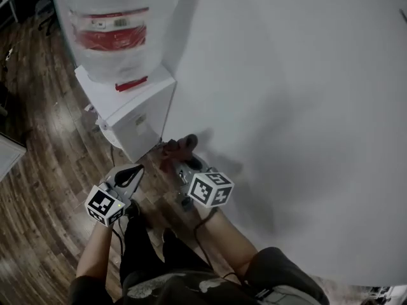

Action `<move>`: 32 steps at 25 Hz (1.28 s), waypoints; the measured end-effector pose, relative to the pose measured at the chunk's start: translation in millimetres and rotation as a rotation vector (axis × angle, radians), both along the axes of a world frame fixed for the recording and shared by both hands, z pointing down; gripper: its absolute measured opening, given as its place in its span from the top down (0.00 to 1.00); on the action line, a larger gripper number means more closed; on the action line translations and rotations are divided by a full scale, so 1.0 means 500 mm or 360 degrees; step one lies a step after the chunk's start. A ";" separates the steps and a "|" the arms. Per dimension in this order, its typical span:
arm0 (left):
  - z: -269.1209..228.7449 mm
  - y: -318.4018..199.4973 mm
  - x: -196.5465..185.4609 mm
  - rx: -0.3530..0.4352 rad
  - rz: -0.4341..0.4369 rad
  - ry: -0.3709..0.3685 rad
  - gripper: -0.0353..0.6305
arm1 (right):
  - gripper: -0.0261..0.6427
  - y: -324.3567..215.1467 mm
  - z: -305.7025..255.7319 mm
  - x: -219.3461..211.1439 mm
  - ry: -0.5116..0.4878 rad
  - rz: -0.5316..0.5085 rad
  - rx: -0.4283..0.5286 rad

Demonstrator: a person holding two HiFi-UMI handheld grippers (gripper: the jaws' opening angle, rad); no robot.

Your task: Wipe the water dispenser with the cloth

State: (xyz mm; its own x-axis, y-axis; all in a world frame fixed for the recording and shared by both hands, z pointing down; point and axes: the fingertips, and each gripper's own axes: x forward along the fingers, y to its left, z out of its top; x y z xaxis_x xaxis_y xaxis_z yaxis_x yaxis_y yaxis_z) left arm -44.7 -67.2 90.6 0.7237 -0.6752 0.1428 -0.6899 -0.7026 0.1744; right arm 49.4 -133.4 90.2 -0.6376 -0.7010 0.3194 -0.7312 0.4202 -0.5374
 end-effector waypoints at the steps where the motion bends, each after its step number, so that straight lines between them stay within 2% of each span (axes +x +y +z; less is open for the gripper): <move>1: -0.040 0.017 0.002 0.0011 -0.0006 0.0018 0.94 | 0.87 0.017 -0.040 0.006 -0.0003 -0.0009 0.0021; 4: -0.152 0.064 -0.003 0.0056 -0.0056 0.0063 0.94 | 0.87 0.056 -0.135 0.026 -0.0025 -0.0014 0.0069; 8: -0.238 0.118 0.008 0.0055 -0.0170 0.0145 0.94 | 0.87 0.122 -0.229 0.070 -0.0064 -0.0011 0.0100; 12: -0.304 0.168 0.051 0.0128 -0.0208 0.0091 0.94 | 0.87 0.182 -0.304 0.116 -0.0106 -0.0062 0.0239; 17: -0.290 0.248 0.077 0.0095 -0.0247 0.0039 0.94 | 0.87 0.234 -0.247 0.139 -0.0054 -0.0177 0.0283; 20: -0.257 0.295 0.089 0.0001 -0.0227 0.0001 0.94 | 0.87 0.277 -0.222 0.142 0.0081 -0.0254 0.0370; 23: -0.249 0.331 0.088 -0.0055 -0.0245 0.0028 0.94 | 0.87 0.324 -0.205 0.144 0.0200 -0.0314 0.0416; 27: -0.231 0.372 0.071 -0.0093 -0.0339 0.0041 0.94 | 0.87 0.373 -0.166 0.160 0.0273 -0.0305 0.0354; 30: -0.222 0.415 0.058 -0.0102 -0.0368 0.0066 0.94 | 0.87 0.407 -0.127 0.160 0.0278 -0.0294 0.0267; 32: -0.215 0.451 0.042 -0.0112 -0.0383 0.0074 0.94 | 0.87 0.432 -0.119 0.148 0.0295 -0.0305 0.0265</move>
State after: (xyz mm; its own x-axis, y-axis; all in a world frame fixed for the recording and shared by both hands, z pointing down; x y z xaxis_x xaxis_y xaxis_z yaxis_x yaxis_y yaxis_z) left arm -23.7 158.2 -16.9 0.5501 -0.8185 0.1659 -0.8260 -0.5040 0.2525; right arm 123.5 82.4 30.9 -0.7048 -0.6262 0.3334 -0.7093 0.6308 -0.3147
